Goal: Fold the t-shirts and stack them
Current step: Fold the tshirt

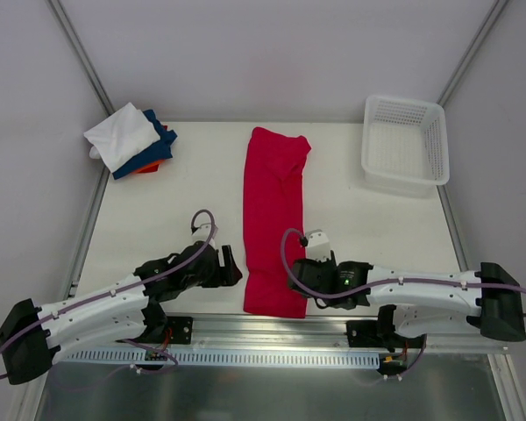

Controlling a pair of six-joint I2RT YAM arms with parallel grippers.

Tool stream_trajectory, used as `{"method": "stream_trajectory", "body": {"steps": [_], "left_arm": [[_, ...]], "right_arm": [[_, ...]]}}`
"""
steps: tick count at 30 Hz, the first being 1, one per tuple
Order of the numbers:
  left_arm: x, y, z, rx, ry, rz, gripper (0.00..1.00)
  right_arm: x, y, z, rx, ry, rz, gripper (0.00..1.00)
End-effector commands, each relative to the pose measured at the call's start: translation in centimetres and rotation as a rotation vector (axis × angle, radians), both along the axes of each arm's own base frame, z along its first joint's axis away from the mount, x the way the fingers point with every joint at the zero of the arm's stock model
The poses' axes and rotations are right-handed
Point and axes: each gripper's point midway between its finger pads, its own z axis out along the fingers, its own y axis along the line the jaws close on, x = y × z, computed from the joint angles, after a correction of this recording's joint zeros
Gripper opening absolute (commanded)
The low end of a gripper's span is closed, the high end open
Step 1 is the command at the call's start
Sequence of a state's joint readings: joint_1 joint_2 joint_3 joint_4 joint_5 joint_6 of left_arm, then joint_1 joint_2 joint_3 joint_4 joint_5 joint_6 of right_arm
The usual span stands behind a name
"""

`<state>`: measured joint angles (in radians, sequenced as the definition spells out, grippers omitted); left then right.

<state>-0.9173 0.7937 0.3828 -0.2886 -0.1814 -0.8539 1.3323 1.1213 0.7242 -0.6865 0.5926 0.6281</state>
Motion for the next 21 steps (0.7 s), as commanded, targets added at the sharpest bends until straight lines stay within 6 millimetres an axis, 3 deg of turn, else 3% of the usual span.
{"method": "stream_trajectory", "body": {"steps": [1,8,14,18,21], "left_arm": [[-0.9,-1.5,0.5,-0.069,0.009,-0.003,0.73],[-2.7,-3.4,0.2,-0.046,0.033,-0.049,0.72],[-3.5,-3.5,-0.6,-0.026,0.042,-0.053,0.71],[-3.6,-3.6,-0.7,-0.030,0.028,-0.059,0.72],[-3.5,-3.5,-0.7,-0.038,0.012,-0.064,0.72]], "right_arm": [[0.0,1.1,1.0,0.031,-0.041,-0.045,0.55],[-1.2,1.4,1.0,0.026,-0.063,-0.056,0.53],[-2.2,0.7,0.9,0.034,-0.122,-0.115,0.51],[-2.5,1.7,1.2,0.135,-0.147,-0.139,0.52],[-2.7,1.6,0.3,0.188,-0.131,-0.130,0.54]]}}
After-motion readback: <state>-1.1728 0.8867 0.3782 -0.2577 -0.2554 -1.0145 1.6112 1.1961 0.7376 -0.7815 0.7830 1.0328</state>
